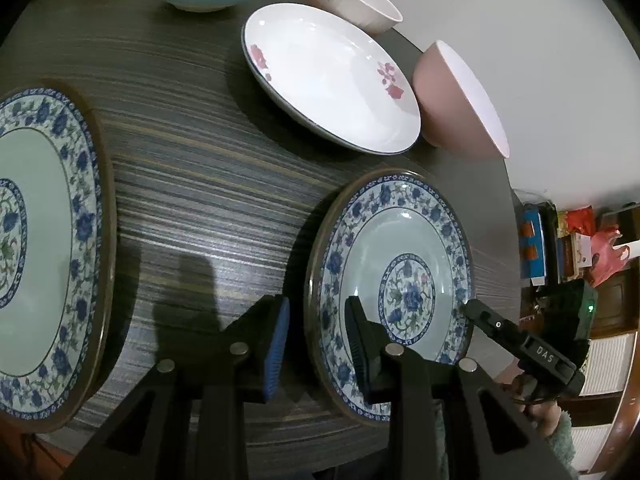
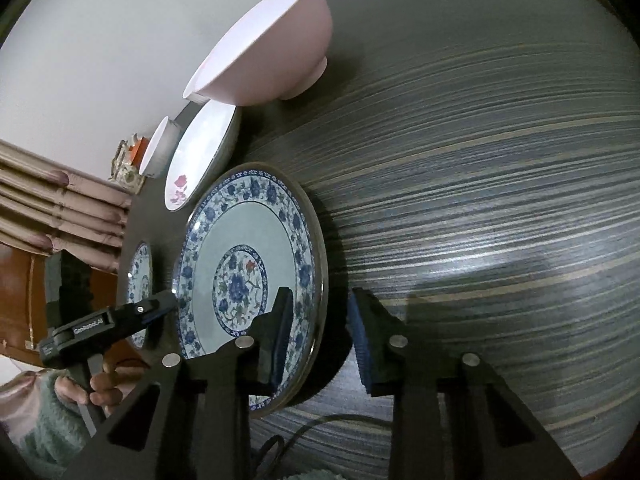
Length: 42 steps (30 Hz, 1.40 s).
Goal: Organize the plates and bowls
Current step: 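Carry the small plate with the left gripper onto the large plate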
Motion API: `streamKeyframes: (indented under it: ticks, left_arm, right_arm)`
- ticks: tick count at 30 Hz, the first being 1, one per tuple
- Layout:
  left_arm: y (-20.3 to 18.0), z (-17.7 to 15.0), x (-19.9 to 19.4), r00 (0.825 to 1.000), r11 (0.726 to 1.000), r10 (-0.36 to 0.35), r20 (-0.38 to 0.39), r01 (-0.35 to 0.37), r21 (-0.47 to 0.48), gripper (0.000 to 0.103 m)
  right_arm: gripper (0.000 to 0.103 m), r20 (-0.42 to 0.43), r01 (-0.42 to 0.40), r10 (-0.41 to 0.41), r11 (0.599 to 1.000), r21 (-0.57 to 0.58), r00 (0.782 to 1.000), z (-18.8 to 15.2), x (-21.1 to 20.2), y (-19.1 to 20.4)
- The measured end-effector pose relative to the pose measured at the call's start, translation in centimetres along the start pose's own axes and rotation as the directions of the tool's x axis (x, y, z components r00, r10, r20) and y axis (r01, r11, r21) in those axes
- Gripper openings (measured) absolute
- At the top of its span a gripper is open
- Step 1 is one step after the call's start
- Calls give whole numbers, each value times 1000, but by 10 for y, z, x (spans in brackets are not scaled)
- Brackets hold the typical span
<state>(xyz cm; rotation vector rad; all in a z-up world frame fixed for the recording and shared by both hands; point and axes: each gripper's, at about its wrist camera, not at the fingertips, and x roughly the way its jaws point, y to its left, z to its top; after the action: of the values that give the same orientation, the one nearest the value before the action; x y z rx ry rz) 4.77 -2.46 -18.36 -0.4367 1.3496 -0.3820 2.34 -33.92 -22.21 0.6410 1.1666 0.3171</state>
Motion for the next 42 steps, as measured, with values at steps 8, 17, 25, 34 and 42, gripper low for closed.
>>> streamKeyframes:
  ticks: [8,17,25,34,42]
  left_arm:
    - [-2,3,4,1000,1000,0,-10,0,8,27]
    - [-8,5,5,999,999,31,-7,-31,42,21]
    - [-8,5,-6,999,998,29,20,-30,51,18]
    - [1,2,-20,999,999,24,43,-26,40,18]
    - [12,3,-42,996,999,30,81,-32,31,18]
  right_arm:
    - [23,-13,-25,25,1000,-7,1000,4,5,1]
    - [13,-26,-29,29,999,-16,999,5,7,1]
    - [13,-16,-21,21,1000,-21,1000,1,6,6]
    - [13,-10,-31,31,999,-41,999,-5,0,19]
    - [13,-10,-36,35,997,-68,999,-10,1,37]
